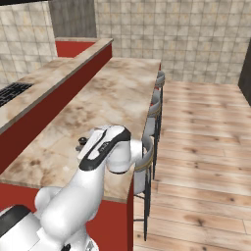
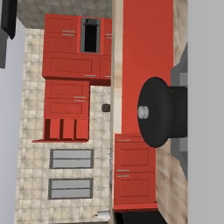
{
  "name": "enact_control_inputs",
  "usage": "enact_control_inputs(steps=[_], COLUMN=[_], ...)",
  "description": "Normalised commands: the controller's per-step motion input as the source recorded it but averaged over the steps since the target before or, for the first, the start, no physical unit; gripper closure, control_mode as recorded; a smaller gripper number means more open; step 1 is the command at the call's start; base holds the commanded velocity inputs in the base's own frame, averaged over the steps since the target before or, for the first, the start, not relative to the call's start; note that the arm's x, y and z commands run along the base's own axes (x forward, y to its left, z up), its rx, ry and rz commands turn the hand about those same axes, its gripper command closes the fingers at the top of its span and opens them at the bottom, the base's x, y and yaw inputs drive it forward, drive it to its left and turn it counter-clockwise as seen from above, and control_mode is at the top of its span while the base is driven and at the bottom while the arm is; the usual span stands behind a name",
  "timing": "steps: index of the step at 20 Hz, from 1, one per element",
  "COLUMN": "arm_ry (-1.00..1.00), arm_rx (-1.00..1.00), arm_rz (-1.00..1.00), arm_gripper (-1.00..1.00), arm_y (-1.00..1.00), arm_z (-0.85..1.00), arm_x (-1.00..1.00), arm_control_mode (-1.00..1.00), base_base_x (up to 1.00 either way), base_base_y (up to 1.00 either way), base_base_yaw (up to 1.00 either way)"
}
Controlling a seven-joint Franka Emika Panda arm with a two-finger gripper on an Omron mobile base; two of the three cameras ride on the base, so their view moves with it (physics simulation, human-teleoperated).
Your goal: Retrieve the shaker from the cabinet and place it next the steak on a plate on the dining table.
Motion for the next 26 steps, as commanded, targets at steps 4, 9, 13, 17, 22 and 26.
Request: enact_control_inputs(steps=[4,9,13,17,22,26], arm_ry=[-0.01,-0.05,-0.05,-0.02,0.0,0.0], arm_rx=[0.0,-0.01,0.0,0.0,0.0,0.0], arm_rz=[0.0,0.0,0.0,0.0,0.0,0.0], arm_gripper=[1.0,1.0,1.0,1.0,1.0,1.0], arm_y=[0.01,0.02,0.05,0.04,0.01,0.0], arm_z=[-0.18,-0.16,-0.22,-0.22,-0.25,-0.19], arm_x=[0.31,0.29,0.31,0.32,0.31,0.24], arm_control_mode=[-1.0,-1.0,-1.0,-1.0,-1.0,-1.0], base_base_x=[0.0,0.0,0.0,0.0,0.0,0.0], base_base_y=[0.0,0.0,0.0,0.0,0.0,0.0], base_base_yaw=[0.0,0.0,0.0,0.0,0.0,0.0])
